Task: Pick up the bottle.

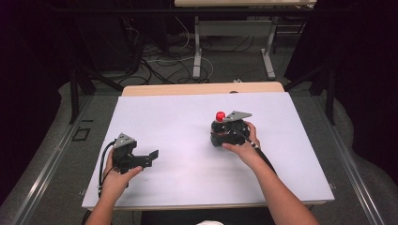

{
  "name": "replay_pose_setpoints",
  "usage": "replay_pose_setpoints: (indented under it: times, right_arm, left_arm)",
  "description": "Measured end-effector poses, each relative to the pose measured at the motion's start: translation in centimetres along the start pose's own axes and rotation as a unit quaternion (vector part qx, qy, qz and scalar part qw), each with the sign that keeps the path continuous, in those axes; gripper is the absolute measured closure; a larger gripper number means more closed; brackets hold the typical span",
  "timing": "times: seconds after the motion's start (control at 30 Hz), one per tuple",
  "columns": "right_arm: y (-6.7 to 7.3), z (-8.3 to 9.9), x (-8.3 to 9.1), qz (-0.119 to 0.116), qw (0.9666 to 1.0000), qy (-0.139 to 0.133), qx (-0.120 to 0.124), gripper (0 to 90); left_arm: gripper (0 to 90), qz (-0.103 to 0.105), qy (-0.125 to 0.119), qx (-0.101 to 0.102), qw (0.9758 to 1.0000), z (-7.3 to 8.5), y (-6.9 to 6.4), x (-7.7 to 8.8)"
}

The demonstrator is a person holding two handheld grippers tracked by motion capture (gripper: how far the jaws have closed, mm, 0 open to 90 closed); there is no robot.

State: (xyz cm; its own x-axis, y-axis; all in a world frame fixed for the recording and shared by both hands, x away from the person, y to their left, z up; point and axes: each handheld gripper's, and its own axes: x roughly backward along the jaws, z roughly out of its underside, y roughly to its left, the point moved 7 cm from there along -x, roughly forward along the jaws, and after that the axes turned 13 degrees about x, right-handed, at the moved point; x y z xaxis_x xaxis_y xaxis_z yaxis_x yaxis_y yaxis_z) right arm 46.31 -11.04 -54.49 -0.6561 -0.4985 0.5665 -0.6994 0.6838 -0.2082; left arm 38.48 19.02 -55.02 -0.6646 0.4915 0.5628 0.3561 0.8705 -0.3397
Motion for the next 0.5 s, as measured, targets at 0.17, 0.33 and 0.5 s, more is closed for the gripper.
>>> replay_pose_setpoints:
  times: [0.17,0.33,0.5]
  right_arm:
    - [-0.01,-0.04,-0.21,0.002,1.0,0.004,0.003,26.0]
    - [-0.06,0.03,-0.25,0.003,1.0,0.007,0.005,27.6]
    - [-0.05,0.05,-0.36,0.002,1.0,0.004,0.004,27.6]
  left_arm:
    - [0.4,-0.001,0.002,0.0,1.0,0.09,0.05,-0.09]
    - [0.4,-0.003,0.002,-0.004,1.0,0.08,0.18,-0.09]
    - [0.4,-0.002,0.003,0.0,1.0,0.12,0.11,-0.11]
